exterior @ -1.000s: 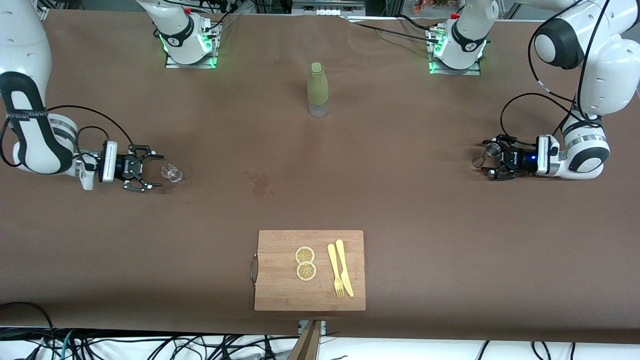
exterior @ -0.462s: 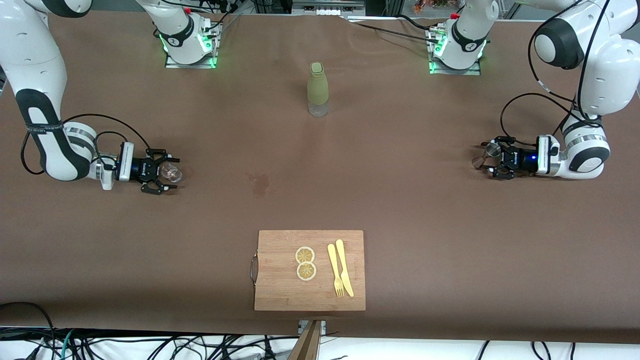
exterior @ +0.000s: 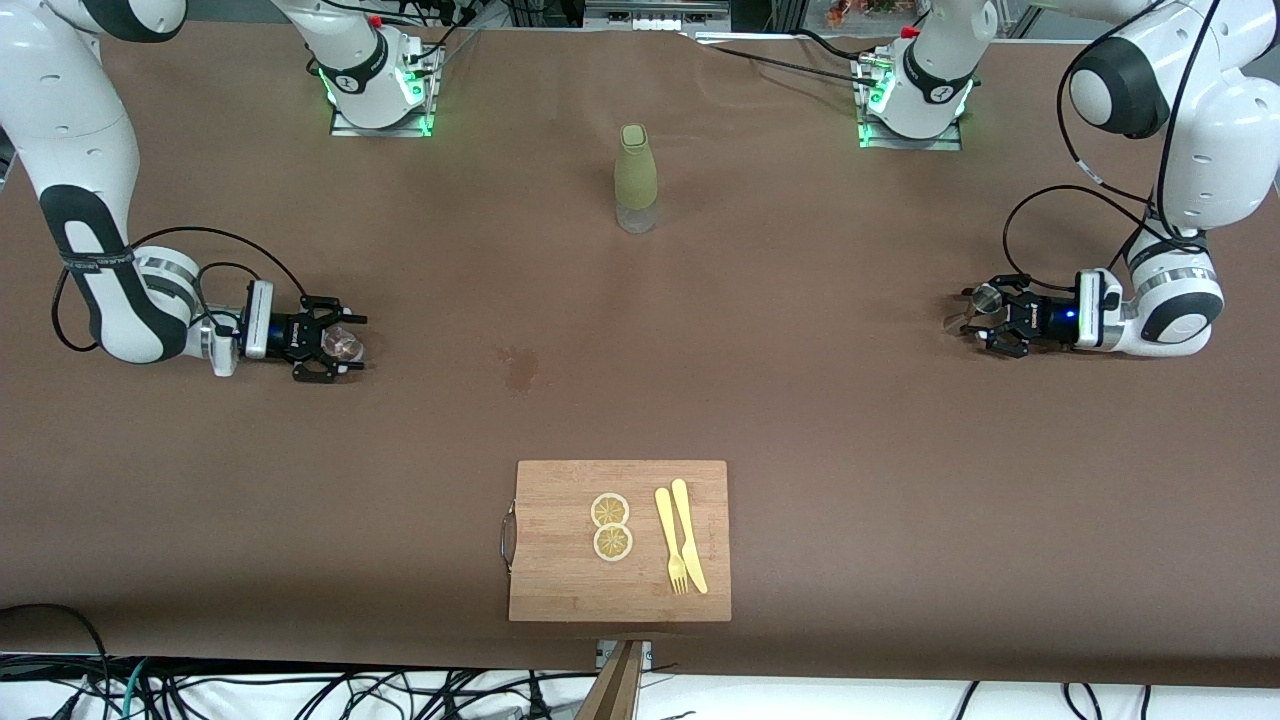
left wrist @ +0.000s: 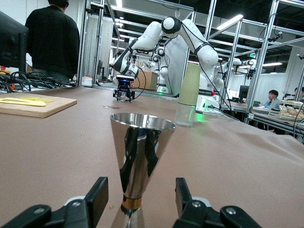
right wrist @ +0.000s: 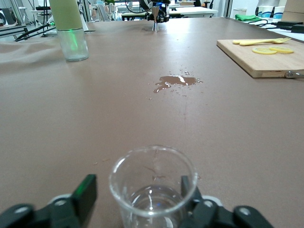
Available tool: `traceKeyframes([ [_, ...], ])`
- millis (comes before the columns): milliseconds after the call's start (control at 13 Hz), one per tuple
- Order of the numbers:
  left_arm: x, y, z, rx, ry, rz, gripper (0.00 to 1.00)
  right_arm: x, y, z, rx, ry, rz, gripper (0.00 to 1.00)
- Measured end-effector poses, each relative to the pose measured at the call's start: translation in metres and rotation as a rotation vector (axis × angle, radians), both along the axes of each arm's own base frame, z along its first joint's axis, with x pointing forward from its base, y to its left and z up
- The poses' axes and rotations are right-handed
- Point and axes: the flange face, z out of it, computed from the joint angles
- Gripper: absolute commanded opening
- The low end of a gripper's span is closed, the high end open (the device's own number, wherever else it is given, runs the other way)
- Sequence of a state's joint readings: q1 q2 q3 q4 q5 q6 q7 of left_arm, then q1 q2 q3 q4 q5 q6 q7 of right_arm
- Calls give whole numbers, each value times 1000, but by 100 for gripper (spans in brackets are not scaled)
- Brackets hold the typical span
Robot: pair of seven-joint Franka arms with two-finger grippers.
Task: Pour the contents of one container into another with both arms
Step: 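Carry the jigger and the glass toward each other with both grippers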
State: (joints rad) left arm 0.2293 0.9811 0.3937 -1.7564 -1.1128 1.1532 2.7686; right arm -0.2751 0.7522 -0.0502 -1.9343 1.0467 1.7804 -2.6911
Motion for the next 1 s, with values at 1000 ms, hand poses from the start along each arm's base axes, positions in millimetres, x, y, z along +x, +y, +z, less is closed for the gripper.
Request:
traceKeyframes([
  [1000, 44, -56, 12, -25, -70, -44, 0, 47, 58, 80, 46, 169, -45, 26],
])
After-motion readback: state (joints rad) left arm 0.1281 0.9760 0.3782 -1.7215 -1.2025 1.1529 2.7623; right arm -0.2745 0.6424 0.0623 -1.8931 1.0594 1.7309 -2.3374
